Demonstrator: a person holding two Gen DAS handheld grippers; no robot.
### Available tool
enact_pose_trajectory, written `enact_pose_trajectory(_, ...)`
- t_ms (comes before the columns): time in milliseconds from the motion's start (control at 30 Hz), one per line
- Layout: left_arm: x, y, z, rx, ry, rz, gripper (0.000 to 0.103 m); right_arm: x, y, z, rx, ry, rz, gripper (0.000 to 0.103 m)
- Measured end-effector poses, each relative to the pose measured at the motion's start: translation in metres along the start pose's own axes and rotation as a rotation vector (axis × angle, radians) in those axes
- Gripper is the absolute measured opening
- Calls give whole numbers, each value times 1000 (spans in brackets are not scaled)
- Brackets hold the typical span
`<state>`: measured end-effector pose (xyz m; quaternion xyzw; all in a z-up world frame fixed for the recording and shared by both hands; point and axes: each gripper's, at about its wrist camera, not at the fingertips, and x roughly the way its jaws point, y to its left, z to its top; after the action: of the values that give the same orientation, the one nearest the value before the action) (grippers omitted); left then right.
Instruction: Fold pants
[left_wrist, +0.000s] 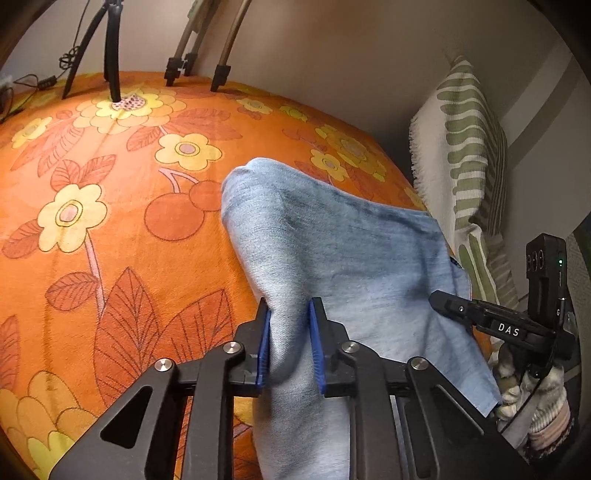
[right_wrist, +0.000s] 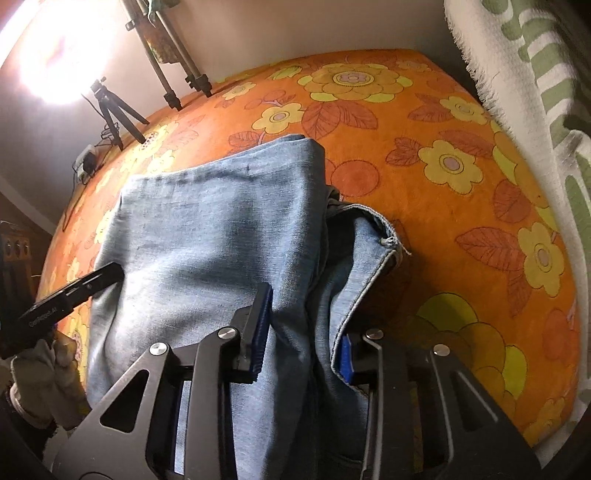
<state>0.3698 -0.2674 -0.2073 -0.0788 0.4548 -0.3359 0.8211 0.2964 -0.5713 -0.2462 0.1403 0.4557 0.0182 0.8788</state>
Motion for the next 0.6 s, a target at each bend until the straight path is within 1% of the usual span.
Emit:
enact_pose_trajectory(200, -5, -7, 1, 53, -17, 15, 12, -5, 7, 0, -3, -13, -45, 28)
enact_pose_trajectory(300, -14, -13, -1, 95, -51, 9, 10, -12, 12, -1, -16, -37, -69, 25)
enact_pose_trajectory(433, -23, -20, -2, 154, -87, -1, 9, -24, 25, 1, -65, -66, -110, 22)
enact_pose_trajectory(600, -26, -23, 6, 150, -109, -35, 9, -39, 35, 8, -87, -96, -118, 19)
